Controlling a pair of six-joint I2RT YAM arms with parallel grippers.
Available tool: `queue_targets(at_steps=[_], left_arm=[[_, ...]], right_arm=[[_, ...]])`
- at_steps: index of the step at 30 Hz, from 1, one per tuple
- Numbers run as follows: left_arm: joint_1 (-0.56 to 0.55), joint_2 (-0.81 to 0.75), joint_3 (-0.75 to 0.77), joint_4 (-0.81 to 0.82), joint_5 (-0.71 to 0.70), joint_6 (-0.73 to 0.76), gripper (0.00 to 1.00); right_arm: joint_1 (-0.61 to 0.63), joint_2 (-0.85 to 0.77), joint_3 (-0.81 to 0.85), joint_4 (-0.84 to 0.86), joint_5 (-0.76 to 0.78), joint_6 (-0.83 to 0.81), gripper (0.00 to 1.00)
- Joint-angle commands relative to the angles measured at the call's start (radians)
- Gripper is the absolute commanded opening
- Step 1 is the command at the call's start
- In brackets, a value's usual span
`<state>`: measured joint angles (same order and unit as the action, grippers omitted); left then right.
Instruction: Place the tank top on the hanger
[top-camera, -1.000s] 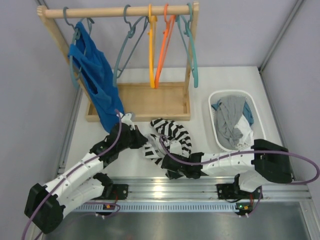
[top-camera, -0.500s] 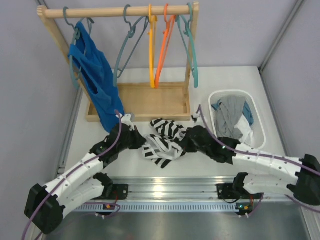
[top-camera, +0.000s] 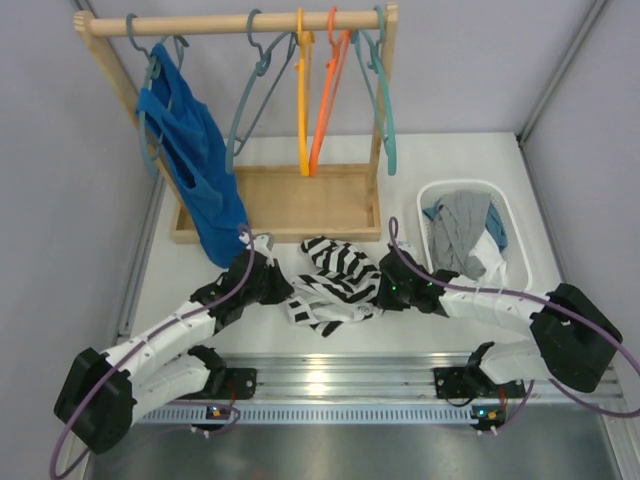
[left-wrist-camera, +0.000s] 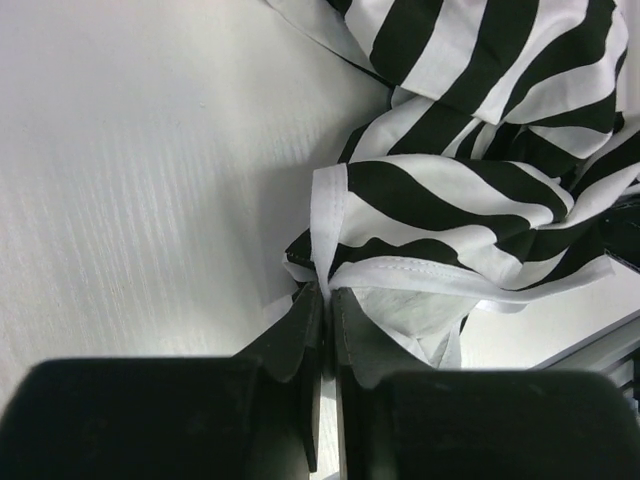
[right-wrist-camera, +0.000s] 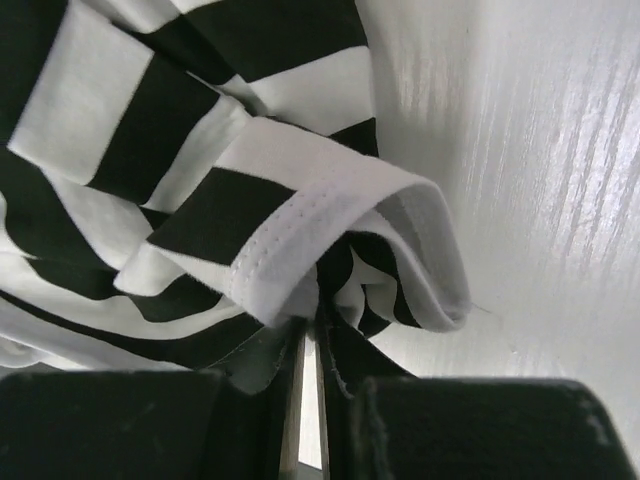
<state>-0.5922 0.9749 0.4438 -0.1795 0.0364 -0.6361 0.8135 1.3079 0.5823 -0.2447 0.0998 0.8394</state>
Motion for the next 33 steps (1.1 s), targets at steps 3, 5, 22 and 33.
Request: queue_targets(at_steps=[3, 5, 22, 33], left_arm=[[0.003, -0.079, -0.005, 0.038, 0.02, 0.019, 0.21], [0.003, -0.102, 0.01, 0.015, 0.017, 0.03, 0.27], [0.003, -0.321, 0.194, -0.304, 0.014, 0.015, 0.48], [0.003, -0.441, 0.462, -0.193, 0.326, 0.052, 0.47]], right_arm=[[-0.01, -0.102, 0.036, 0.025, -0.002, -0.025, 0.18], [-0.008, -0.137, 0.047, 0.004, 0.002, -0.031, 0.25], [0.007, -0.392, 0.097, -0.229, 0.064, -0.025, 0.66], [0.009, -0.44, 0.096, -0.266, 0.066, -0.054, 0.68]])
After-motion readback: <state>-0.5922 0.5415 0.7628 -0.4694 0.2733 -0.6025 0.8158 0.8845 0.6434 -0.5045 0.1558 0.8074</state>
